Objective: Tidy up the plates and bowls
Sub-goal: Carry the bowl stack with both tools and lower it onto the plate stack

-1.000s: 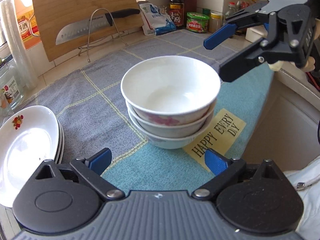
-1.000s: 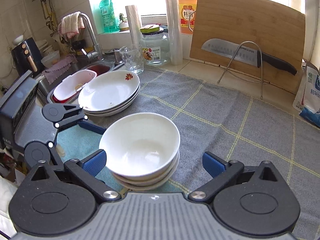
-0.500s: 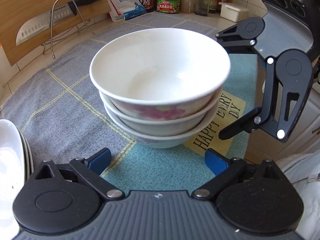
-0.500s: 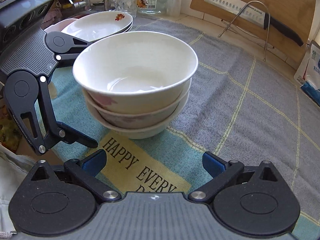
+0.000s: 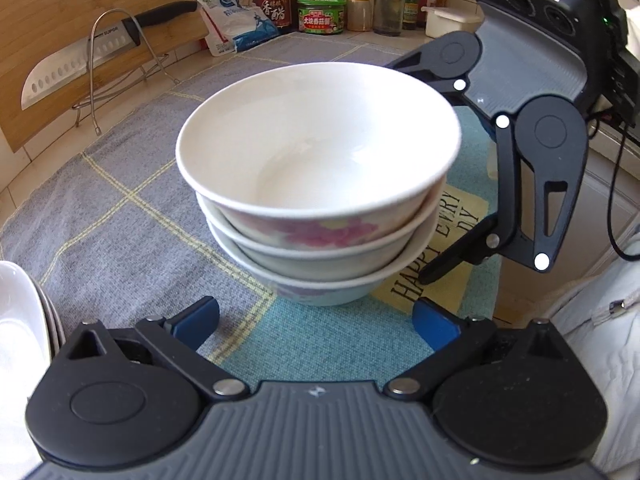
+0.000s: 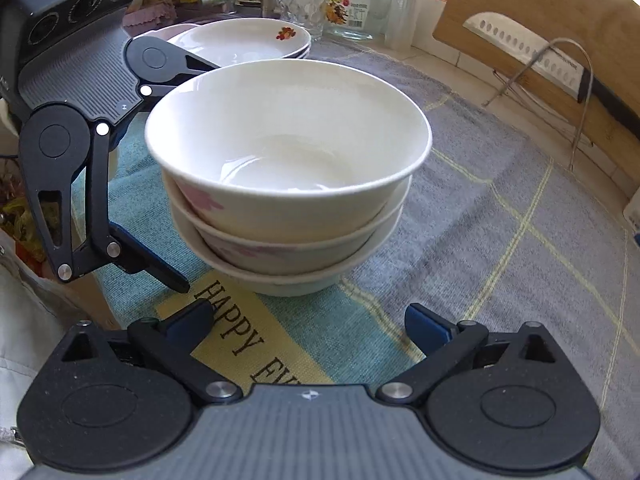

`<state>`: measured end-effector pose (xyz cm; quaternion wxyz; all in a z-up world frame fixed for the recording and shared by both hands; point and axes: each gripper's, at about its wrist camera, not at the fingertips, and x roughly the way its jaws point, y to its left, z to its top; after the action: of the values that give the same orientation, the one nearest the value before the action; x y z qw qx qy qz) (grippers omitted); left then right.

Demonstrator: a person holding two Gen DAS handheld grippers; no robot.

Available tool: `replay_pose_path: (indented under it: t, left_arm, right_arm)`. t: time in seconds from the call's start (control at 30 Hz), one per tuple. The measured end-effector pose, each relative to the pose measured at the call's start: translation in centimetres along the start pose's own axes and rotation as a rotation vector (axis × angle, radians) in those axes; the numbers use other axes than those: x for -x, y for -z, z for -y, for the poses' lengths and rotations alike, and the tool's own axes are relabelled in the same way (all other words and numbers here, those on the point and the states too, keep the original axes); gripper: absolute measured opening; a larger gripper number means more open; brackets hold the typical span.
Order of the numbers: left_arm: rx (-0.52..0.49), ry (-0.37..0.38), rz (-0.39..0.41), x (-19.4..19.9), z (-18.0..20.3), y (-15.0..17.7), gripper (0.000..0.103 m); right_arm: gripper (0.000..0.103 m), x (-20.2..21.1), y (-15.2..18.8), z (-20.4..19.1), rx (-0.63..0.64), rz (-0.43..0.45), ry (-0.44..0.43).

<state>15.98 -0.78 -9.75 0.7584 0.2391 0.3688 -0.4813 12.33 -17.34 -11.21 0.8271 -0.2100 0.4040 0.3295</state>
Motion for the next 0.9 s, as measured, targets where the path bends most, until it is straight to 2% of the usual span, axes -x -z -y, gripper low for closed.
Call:
replay_pose_path:
  t: [0.13,0.33,0.4,0.47,0.67,0.9]
  left_arm:
    - [-0.038,0.039,0.003,0.4,-0.7,-0.4,0.101]
    - [-0.071,0.091,0.009,0.5,-1.9,-1.1,0.1]
    - [-0.074,0.11,0.007,0.1,-2.1,-1.3,0.091]
    - [-0.076,0.12,0.005,-0.1,-2.1,-1.5,0.089]
    - [-0.069,0.151,-0.004,-0.2,-2.3,-1.8,0.089]
    - [-0.106,0.171,0.003,0.2,-2.3,-2.5,0.088]
  right_arm:
    - [0.103,0.4,-1.1,0.6,0.085,0.026,-0.065]
    - [0.096,0.8,-2.5,1.3,0.161,0.022,-0.137]
    - [0.093,0.8,-2.6,1.2,0.177,0.016,-0.148]
    - [0.092,0.9,-2.7,1.1,0.182,0.012,-0.163]
    - [0.089,0.9,-2.9,1.8,0.171,0.003,-0.188]
    - [0.088,0.9,-3.0,1.8,0.186,-0.006,-0.194]
